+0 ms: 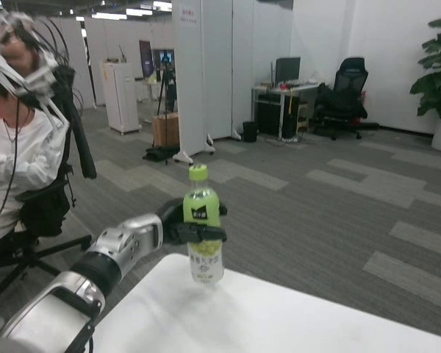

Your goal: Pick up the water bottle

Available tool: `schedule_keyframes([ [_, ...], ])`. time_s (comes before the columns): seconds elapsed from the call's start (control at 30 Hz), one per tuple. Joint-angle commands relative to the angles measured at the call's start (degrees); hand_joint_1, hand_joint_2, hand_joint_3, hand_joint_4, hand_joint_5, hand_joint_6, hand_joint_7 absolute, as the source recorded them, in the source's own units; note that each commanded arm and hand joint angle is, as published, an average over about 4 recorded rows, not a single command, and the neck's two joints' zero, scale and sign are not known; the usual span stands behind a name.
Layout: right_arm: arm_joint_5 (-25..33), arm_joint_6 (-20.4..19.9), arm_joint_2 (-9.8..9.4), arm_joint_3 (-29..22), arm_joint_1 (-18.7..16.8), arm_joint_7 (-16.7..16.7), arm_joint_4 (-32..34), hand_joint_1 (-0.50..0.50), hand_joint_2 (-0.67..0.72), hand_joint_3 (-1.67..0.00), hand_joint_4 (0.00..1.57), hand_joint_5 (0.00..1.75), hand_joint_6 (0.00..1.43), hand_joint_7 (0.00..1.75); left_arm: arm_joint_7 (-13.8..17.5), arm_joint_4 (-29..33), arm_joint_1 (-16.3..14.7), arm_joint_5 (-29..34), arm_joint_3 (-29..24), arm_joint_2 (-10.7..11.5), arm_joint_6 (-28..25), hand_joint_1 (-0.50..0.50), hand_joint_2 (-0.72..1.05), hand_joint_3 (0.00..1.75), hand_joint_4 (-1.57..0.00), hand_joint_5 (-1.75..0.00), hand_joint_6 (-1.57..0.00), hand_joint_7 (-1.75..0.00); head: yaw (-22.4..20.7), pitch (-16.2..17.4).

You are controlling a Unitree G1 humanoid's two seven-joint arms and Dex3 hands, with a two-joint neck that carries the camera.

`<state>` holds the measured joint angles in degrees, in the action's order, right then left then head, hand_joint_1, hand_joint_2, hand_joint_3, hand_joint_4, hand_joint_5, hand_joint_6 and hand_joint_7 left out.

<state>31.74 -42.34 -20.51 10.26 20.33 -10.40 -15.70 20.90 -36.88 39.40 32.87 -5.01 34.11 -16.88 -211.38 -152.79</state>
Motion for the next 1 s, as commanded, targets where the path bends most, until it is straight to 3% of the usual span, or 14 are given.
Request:
schedule_keyframes([
  [0.03, 0.5, -0.5, 0.10, -0.3, 0.2, 0.1, -0.1, -0.46, 0.72, 0.00, 0.00, 0.00, 0.00, 0.00, 1.1, 6.3, -0.7, 0.1, -0.6, 0.9, -2.7, -0.50, 1.05, 0.09, -1.57, -1.75, -1.36, -1.61, 8.7, 3.4],
  [0.13, 0.7, -0.4, -0.05, 0.0, 0.2, 0.1, -0.3, -0.46, 0.72, 0.00, 0.00, 0.00, 0.00, 0.00, 1.4, 10.6, -1.3, 0.0, 0.4, 1.3, -3.7, -0.50, 1.05, 0.09, -1.57, -1.75, -1.36, -1.61, 19.0, 7.7],
  [0.23, 0.8, -0.1, -0.16, 0.4, 0.3, 0.1, -0.4, -0.46, 0.72, 0.00, 0.00, 0.00, 0.00, 0.00, 1.4, 12.4, -1.2, 0.0, 1.6, 1.3, -3.7, -0.50, 1.05, 0.09, -1.57, -1.75, -1.36, -1.61, 25.9, 9.4],
  [0.43, 0.8, 0.8, -0.32, 1.1, 0.6, 0.8, -0.1, -0.46, 0.72, 0.00, 0.00, 0.00, 0.00, 0.00, 1.3, 13.9, -0.4, 0.1, 4.1, 1.5, -3.7, -0.50, 1.05, 0.09, -1.57, -1.75, -1.36, -1.61, 33.8, 10.6],
  [0.8, 0.5, 4.0, -0.51, 1.1, 0.3, 4.1, 2.0, -0.46, 0.72, 0.00, 0.00, 0.00, 0.00, 0.00, 1.4, 16.6, -0.6, -0.6, 6.2, 0.8, -3.7, -0.50, 1.05, 0.09, -1.57, -1.75, -1.36, -1.61, 34.1, 8.9],
  [1.0, 0.5, 4.1, -0.73, 1.0, 0.3, 4.4, 2.6, -0.46, 0.72, 0.00, 0.00, 0.00, 0.00, 0.00, 1.6, 18.7, -0.9, -1.0, 7.1, 0.6, -3.8, -0.50, 1.05, 0.09, -1.57, -1.75, -1.36, -1.61, 33.1, 8.1],
])
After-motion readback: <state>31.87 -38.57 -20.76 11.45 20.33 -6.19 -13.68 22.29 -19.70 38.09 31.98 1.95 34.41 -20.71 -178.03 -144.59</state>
